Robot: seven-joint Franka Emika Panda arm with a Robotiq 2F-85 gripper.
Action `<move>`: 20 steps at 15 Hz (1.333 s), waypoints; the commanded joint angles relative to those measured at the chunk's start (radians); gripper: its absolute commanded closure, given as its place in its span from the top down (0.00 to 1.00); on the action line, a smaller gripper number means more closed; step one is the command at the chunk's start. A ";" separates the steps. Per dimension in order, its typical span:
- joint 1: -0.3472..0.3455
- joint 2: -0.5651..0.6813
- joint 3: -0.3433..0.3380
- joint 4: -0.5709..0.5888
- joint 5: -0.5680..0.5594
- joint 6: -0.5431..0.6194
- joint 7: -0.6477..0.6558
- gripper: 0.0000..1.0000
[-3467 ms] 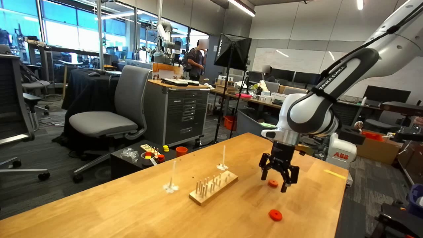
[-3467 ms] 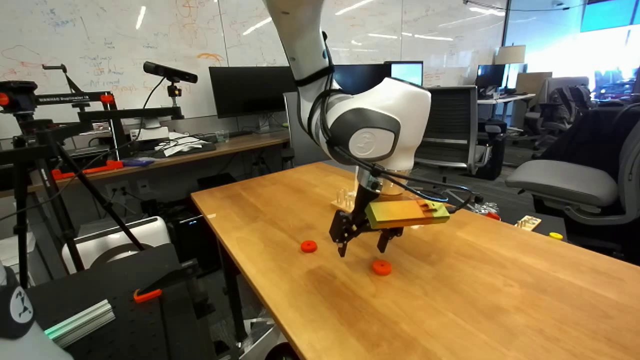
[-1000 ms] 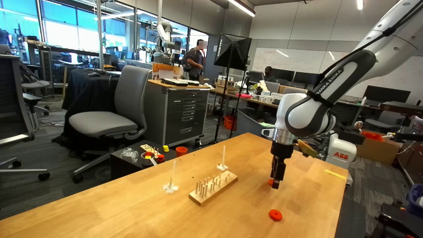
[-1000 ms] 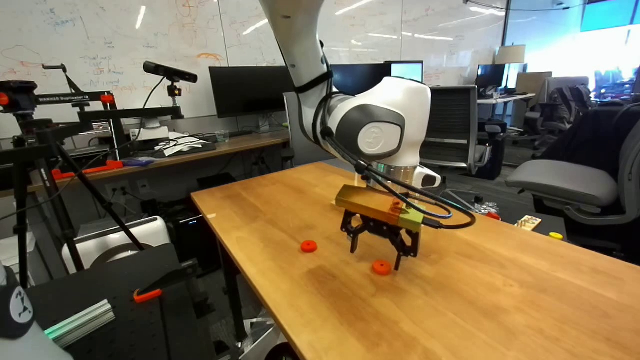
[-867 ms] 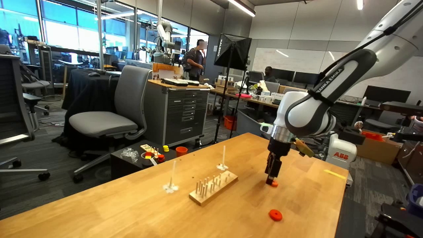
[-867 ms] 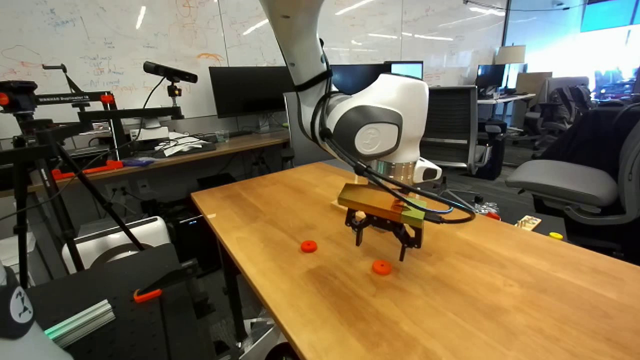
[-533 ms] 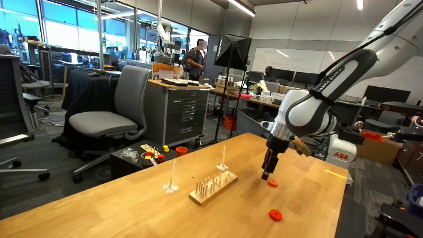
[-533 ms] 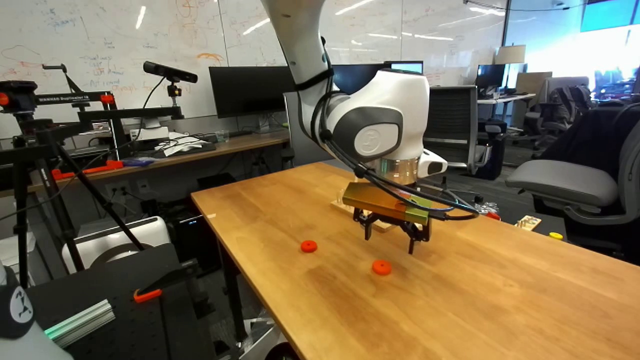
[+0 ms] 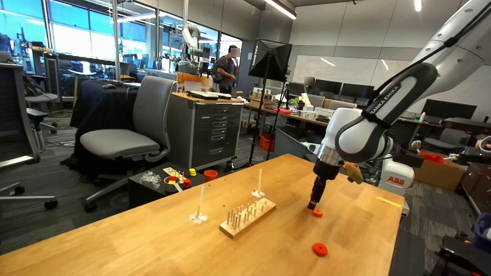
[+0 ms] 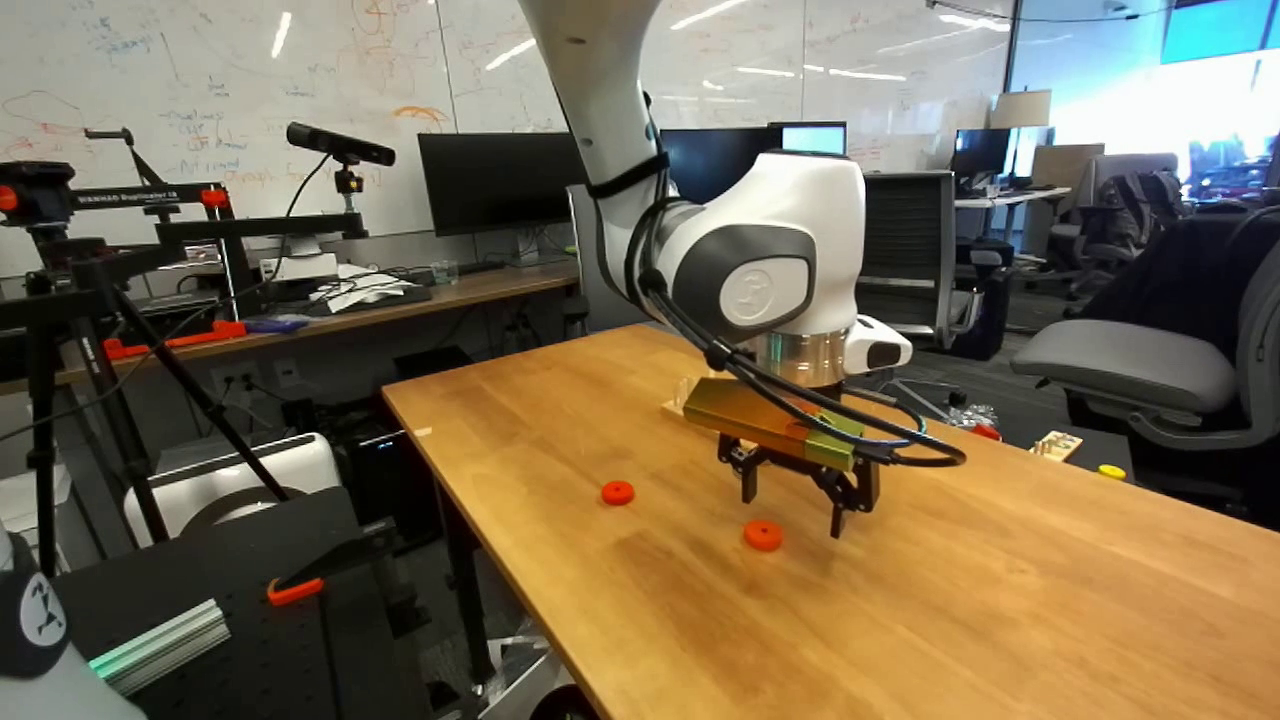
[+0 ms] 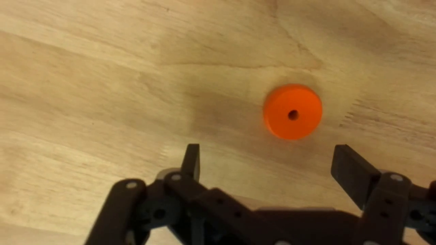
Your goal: Pick up the orange ring on the right and place it on the wooden stand
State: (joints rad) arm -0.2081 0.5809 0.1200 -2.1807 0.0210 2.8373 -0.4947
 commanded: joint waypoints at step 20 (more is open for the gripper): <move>0.073 -0.004 -0.057 0.020 -0.085 -0.134 0.117 0.18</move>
State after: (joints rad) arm -0.1493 0.5855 0.0775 -2.1611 -0.0383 2.7325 -0.4057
